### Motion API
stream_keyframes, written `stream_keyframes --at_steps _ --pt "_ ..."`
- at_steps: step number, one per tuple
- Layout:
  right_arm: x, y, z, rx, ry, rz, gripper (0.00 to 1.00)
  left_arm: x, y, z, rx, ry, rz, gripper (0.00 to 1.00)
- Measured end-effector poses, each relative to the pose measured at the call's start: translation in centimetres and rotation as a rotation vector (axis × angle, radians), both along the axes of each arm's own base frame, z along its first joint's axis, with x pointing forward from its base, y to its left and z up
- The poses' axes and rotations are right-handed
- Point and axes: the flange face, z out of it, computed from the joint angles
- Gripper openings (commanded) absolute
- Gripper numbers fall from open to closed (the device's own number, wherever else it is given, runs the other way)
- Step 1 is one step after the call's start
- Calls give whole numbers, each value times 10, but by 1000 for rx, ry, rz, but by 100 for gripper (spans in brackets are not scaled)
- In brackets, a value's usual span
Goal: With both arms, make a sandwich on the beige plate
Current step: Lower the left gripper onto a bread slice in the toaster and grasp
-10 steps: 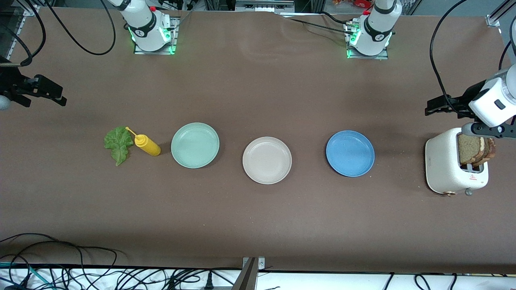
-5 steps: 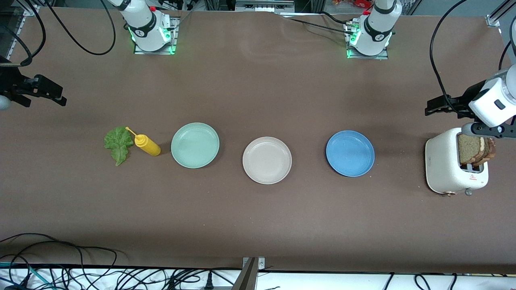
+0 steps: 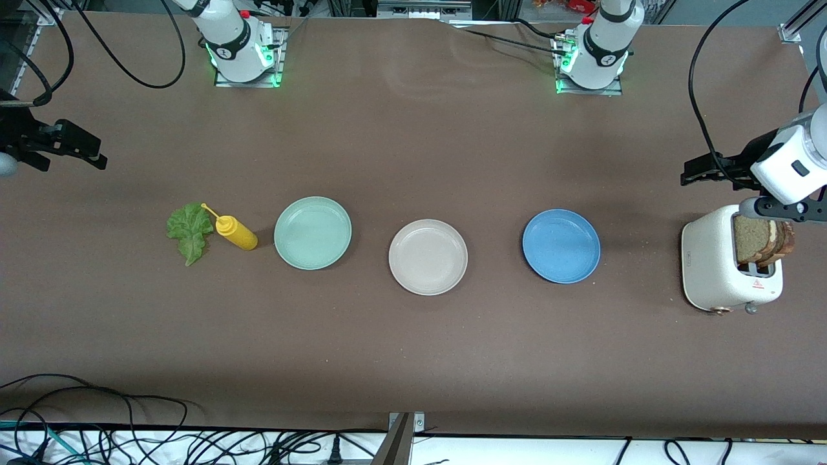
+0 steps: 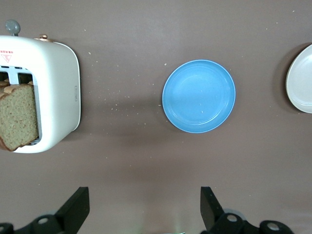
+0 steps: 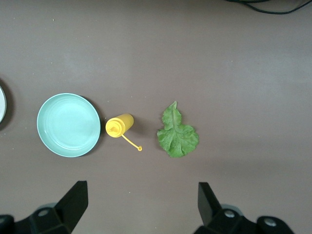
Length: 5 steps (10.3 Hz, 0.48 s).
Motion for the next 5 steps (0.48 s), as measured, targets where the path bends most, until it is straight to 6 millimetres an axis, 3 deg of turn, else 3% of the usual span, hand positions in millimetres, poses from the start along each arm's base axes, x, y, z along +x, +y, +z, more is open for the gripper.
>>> stream_keyframes --at_steps 3,5 --pt "0 0 0 0 2 0 100 8 1 -10 2 9 2 100" --pt "0 0 0 0 4 0 100 12 18 -22 44 28 14 100"
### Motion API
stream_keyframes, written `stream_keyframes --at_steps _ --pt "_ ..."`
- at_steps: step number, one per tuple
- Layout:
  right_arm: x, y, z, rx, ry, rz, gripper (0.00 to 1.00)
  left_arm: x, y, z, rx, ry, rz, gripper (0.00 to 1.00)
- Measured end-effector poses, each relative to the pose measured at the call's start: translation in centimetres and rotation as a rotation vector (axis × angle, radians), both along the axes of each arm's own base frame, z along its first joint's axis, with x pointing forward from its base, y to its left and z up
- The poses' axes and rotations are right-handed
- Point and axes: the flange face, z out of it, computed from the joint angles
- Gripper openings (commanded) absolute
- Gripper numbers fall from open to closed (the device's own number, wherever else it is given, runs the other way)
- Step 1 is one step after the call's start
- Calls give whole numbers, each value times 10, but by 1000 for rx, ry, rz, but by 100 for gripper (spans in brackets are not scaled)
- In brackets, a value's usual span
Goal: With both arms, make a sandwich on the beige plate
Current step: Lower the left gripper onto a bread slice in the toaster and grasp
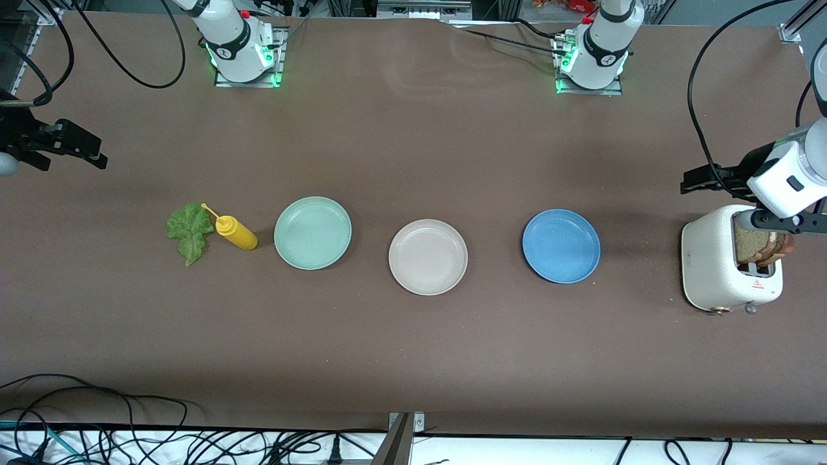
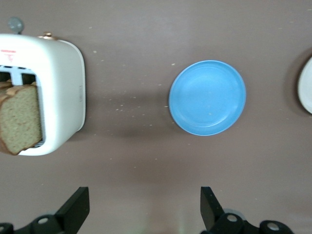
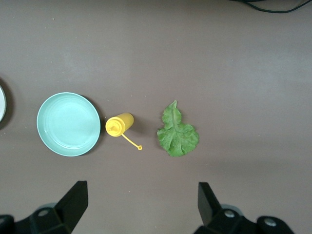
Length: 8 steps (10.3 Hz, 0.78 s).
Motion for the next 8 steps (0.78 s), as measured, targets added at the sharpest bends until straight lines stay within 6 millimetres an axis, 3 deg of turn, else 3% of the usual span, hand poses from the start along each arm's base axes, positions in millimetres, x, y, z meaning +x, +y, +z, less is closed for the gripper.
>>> stream_keyframes --at_steps 2,6,8 --pt "0 0 0 0 1 0 100 7 24 -12 69 6 -64 100" --pt "0 0 0 0 2 0 100 22 122 -54 41 -31 -152 100" --pt "0 0 0 0 2 0 100 26 140 -77 19 -24 -193 100"
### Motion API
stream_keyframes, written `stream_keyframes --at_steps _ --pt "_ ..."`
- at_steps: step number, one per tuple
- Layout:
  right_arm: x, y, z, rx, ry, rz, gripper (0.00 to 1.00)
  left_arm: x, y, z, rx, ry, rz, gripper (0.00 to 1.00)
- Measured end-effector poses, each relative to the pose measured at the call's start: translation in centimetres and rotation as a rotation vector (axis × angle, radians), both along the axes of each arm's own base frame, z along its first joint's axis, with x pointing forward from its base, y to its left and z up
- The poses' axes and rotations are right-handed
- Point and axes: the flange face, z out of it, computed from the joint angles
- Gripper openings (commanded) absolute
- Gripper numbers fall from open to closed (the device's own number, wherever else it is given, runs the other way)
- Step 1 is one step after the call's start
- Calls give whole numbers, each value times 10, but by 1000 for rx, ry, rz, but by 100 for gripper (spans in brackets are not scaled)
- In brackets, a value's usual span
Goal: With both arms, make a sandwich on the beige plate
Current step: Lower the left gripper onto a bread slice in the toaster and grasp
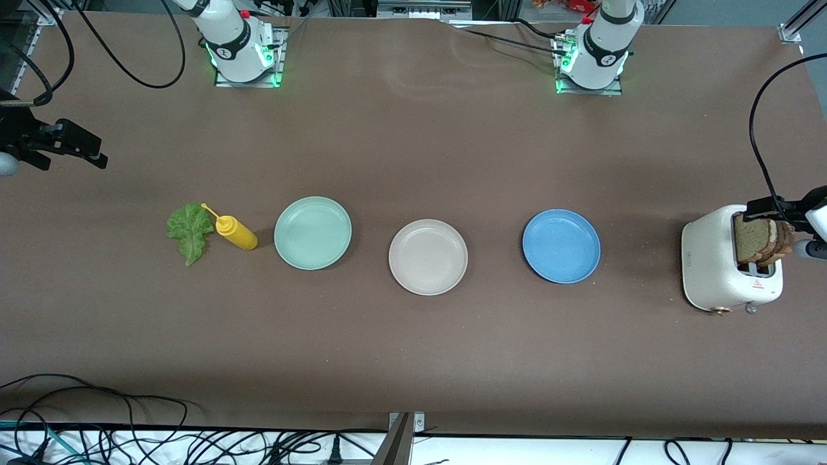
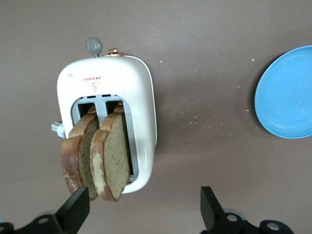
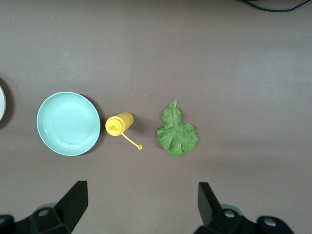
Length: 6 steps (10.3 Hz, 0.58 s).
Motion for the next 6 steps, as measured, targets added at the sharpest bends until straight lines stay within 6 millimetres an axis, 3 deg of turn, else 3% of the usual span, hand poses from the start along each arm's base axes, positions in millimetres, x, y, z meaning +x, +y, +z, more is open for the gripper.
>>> stream_keyframes --at_steps 3,6 --pt "0 0 0 0 0 1 100 -6 27 -28 -23 7 -6 100" --pt "0 0 0 0 1 0 100 -10 38 -41 -37 -3 17 100"
